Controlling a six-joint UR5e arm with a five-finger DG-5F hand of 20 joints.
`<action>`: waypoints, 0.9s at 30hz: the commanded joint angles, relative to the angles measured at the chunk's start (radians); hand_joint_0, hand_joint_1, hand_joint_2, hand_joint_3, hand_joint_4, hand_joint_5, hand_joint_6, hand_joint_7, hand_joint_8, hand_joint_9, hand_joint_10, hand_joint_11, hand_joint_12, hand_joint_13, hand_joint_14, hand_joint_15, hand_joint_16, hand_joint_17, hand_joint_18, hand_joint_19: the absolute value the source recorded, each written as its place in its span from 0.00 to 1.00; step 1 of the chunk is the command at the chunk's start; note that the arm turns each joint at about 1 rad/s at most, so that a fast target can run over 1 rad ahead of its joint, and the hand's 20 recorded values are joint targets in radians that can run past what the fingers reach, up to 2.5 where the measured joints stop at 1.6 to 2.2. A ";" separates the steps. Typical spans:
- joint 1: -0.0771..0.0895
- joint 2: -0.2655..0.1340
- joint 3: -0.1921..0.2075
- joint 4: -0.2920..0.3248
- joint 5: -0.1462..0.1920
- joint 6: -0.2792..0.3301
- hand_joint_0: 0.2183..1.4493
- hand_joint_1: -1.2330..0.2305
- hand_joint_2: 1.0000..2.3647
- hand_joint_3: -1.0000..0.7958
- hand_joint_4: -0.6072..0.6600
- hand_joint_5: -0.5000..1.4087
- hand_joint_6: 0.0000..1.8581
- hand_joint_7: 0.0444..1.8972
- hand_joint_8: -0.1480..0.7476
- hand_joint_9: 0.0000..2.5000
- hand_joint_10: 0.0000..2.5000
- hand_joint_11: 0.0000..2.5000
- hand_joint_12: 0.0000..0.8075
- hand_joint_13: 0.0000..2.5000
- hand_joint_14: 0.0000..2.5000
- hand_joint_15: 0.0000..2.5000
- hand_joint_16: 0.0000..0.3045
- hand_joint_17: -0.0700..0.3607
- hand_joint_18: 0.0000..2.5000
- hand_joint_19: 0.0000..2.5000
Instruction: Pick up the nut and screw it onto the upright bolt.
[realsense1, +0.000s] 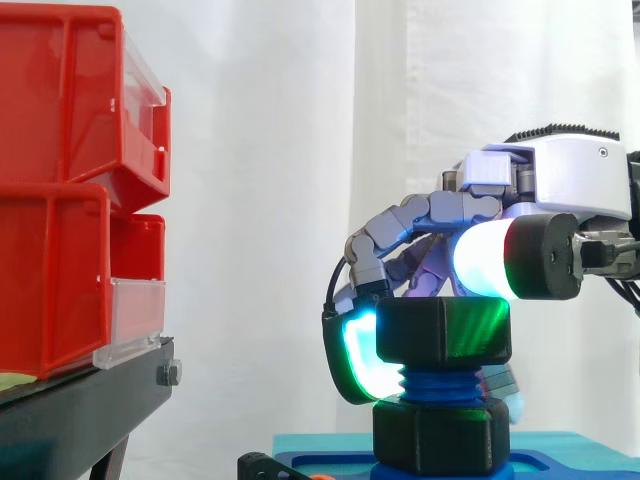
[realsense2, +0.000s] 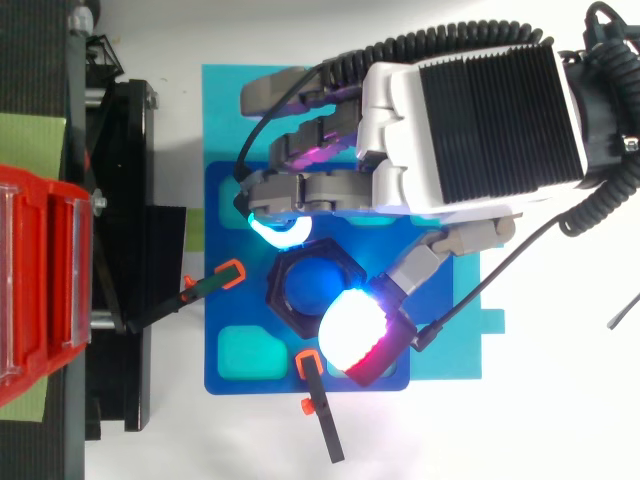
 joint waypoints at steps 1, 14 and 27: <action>-0.002 0.000 0.000 0.001 -0.007 0.000 0.25 0.72 0.00 0.28 0.52 0.29 0.35 0.62 0.45 0.75 0.00 0.13 0.19 0.46 0.00 0.00 0.04 0.23 0.28 0.00; -0.019 0.011 0.012 -0.004 -0.030 0.000 0.24 0.73 0.00 0.28 0.52 0.30 0.34 0.63 0.49 0.84 0.01 0.15 0.20 0.55 0.00 0.00 0.03 0.22 0.35 0.00; -0.039 0.030 0.109 -0.097 -0.082 -0.003 0.24 0.75 0.00 0.28 0.64 0.26 0.27 0.60 0.58 0.68 0.00 0.05 0.26 0.45 0.00 0.00 0.05 0.25 0.26 0.00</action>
